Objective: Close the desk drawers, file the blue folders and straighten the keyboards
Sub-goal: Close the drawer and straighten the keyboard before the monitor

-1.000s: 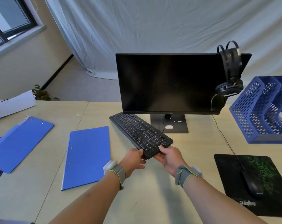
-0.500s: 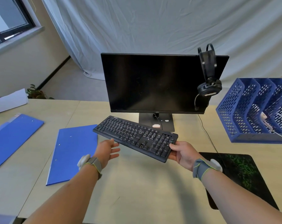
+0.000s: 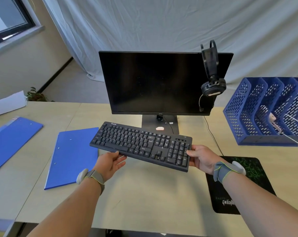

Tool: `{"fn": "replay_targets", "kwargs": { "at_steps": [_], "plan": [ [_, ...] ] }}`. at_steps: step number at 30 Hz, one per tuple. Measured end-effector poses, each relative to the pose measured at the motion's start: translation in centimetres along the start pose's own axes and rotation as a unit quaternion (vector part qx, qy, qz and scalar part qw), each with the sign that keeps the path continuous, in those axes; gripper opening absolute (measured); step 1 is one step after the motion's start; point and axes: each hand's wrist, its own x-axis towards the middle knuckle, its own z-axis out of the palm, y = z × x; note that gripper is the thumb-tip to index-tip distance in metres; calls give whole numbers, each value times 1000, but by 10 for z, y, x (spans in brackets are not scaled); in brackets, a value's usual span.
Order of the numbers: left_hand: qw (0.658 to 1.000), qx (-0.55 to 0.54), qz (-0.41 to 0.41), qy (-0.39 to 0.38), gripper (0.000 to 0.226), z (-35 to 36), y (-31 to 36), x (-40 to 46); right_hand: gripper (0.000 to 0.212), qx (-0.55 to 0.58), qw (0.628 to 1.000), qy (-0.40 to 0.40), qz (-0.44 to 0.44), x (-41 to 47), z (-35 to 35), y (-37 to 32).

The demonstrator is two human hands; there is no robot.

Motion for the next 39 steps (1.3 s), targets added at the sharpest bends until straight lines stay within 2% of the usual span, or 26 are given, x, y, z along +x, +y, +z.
{"fn": "replay_targets", "kwargs": {
  "at_steps": [6,11,16,20,24,31,34,37,39],
  "plan": [
    [1000,-7,15,16,15,4,-15,-6,27,-15,999,28,-12,10,-6,8],
    [999,8,-4,37,16,7,-39,-7,30,-16,993,119,-15,28,-18,30],
    [997,17,-64,45,19,7,-80,-9,21,-107,969,217,42,44,-44,69],
    [992,12,-115,43,16,4,-107,-9,10,-214,941,246,89,37,-60,96],
    [989,8,-143,46,14,-1,-124,-6,27,-285,921,244,105,33,-58,111],
    [985,-1,-160,60,22,-5,-142,-6,32,-377,881,271,91,43,-59,127],
    [984,-6,-167,63,30,-7,-152,-4,33,-319,897,289,103,42,-60,122],
    [984,-12,-165,65,29,-6,-156,-4,36,-475,843,222,118,41,-63,121],
    [984,-8,-163,66,27,-4,-154,-4,34,-473,844,223,118,53,-74,128]
  ]
}}
